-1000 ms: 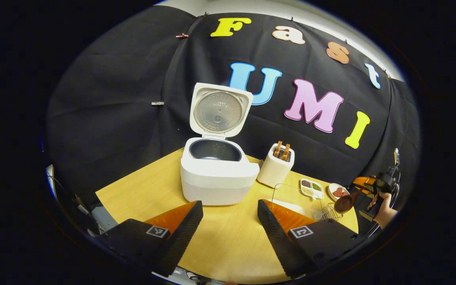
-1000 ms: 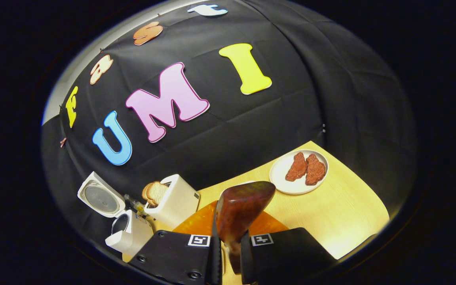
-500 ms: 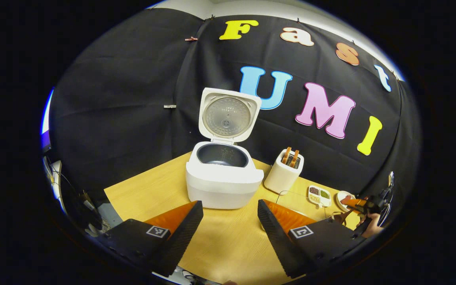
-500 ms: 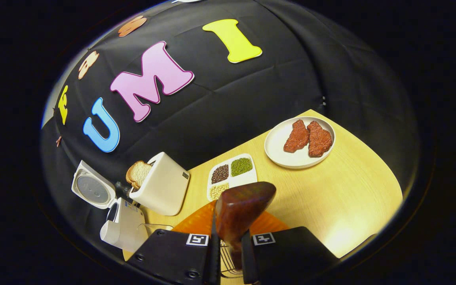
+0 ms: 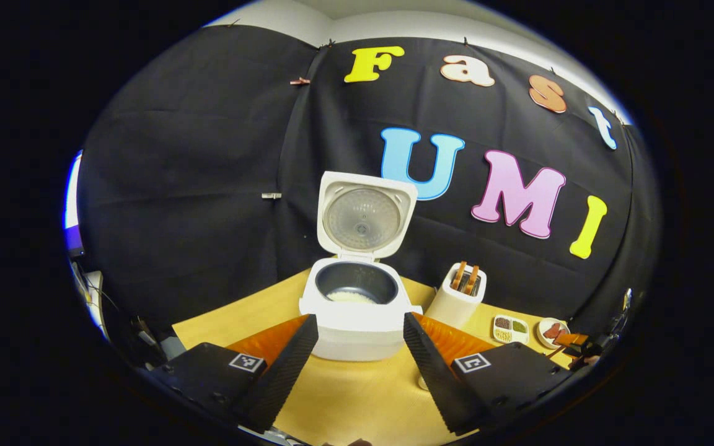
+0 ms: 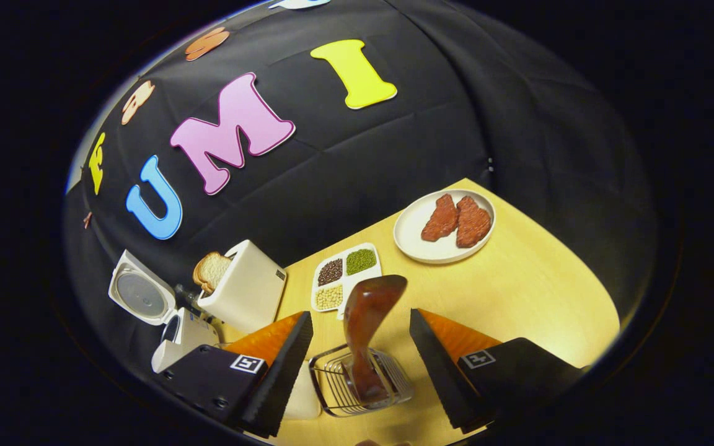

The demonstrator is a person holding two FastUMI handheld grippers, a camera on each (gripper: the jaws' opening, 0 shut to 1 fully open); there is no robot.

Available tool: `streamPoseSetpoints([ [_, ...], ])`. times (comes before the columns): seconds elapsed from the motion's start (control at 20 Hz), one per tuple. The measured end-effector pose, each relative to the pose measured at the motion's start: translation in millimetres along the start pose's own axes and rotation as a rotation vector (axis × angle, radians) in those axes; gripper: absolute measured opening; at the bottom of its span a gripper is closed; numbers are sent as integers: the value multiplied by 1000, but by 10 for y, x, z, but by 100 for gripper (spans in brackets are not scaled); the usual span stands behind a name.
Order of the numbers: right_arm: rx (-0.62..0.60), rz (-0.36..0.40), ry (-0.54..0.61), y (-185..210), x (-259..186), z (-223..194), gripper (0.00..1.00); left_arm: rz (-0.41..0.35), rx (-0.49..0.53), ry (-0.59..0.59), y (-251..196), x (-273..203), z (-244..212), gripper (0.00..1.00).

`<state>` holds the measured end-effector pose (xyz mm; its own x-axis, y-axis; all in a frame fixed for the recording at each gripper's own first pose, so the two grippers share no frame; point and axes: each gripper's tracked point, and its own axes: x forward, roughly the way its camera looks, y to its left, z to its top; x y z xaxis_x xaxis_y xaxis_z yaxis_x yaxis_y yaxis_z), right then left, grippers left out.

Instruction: Close the left gripper, press the button to open the rice cooker; take a wooden spoon from the chopstick holder with the right hand, scoop a spoonful of rice and pour it into the rice cooker, then put the wooden spoon back into the chopstick holder.

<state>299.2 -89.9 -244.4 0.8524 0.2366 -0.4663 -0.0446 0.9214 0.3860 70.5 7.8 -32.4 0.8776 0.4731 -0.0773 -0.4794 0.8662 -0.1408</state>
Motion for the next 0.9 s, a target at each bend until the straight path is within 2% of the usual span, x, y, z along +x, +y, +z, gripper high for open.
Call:
streamPoseSetpoints([
  [0.25,-160,-42,-127,-34,-495,265,98,-22,27,-38,-1,266,546,96],
  [0.35,-231,-69,-129,-42,-680,247,98,-36,50,-67,-20,383,821,96],
  [0.7,-371,-54,-189,302,-1243,244,99,-116,127,-139,-153,839,1807,95],
  [0.9,-426,-28,-197,540,-1450,180,99,-131,100,-133,-149,1231,2155,95],
])
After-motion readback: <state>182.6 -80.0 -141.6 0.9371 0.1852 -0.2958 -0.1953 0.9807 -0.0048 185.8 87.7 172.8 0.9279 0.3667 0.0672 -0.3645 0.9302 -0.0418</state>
